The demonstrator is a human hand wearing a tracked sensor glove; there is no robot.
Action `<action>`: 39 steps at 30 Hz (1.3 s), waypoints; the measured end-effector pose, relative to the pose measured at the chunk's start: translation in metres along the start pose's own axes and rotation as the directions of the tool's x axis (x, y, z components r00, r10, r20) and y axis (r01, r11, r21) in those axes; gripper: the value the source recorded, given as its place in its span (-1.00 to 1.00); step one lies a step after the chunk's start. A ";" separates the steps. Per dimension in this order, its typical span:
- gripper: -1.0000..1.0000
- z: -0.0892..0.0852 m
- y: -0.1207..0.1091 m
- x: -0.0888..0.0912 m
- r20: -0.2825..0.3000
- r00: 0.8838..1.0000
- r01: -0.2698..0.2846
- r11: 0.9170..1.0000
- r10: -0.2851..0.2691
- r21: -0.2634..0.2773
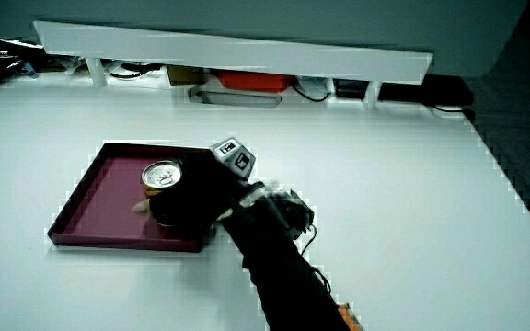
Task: Pick red bull from plate
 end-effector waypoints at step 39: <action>1.00 0.022 -0.023 -0.015 -0.174 0.968 -0.157 0.979 0.179 0.131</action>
